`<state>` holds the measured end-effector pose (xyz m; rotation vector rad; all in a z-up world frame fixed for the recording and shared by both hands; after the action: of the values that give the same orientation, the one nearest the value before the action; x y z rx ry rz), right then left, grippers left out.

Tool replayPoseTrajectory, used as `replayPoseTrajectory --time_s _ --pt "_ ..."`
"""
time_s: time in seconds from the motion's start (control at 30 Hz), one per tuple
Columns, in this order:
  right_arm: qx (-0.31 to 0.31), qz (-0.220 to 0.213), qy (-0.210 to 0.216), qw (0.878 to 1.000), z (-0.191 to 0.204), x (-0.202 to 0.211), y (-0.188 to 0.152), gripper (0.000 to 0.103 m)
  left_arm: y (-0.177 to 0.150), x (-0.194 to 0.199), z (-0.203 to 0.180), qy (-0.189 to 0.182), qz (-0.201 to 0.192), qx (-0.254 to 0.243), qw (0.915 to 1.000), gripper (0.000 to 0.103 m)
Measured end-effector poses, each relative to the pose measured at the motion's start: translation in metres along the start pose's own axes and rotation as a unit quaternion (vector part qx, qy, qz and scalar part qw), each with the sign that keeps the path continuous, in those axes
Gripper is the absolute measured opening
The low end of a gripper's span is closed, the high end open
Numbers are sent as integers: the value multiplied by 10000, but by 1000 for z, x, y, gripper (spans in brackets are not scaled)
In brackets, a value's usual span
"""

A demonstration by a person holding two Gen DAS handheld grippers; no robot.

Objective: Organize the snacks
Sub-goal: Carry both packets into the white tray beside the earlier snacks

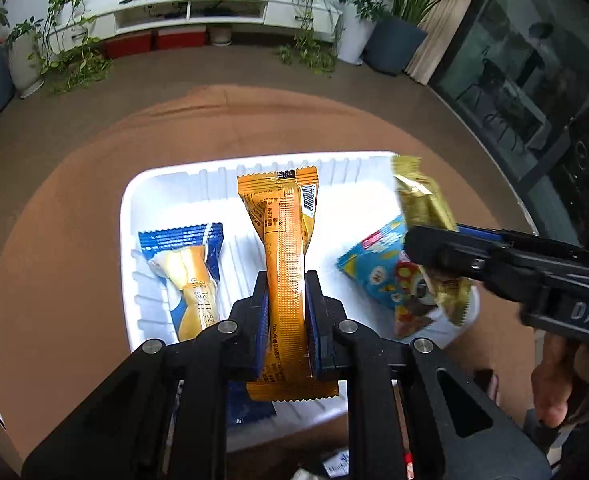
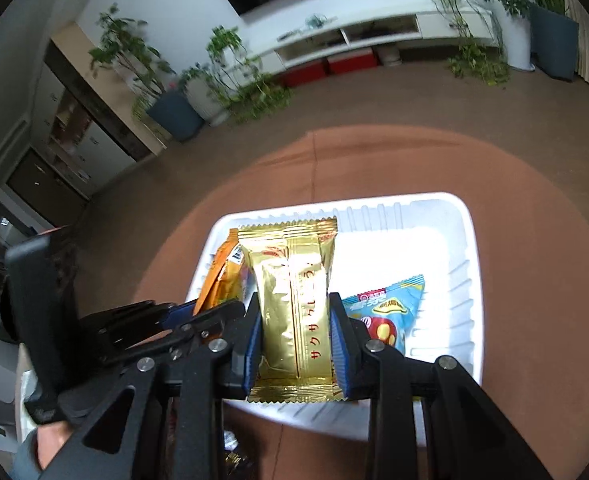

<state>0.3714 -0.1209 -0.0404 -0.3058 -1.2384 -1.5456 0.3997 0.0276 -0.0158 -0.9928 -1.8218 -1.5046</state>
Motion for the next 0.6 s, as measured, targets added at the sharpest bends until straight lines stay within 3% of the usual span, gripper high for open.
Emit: replayPoseTrajectory --time_s 0.37,0.6 --pt "82 326 -413 9986 -12 -40 -5 32 -9 -56 -1 180 256 -89 9995 15" --pt "233 339 -554 9976 -9 -44 -6 33 -15 -64 -5 182 279 -51 9994 16"
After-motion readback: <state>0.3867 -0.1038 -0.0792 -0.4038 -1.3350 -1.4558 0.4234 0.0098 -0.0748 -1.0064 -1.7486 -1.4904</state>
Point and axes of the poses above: each gripper's, at about its wrist camera, not at the fingertips, and x roughly against the way its jaws point, z to its left, y to its top, the point moved 2 cm from there along -x, roughly the way its jaws point, and after that the axes turned 4 degrees about -z, right-handed, at the moved point
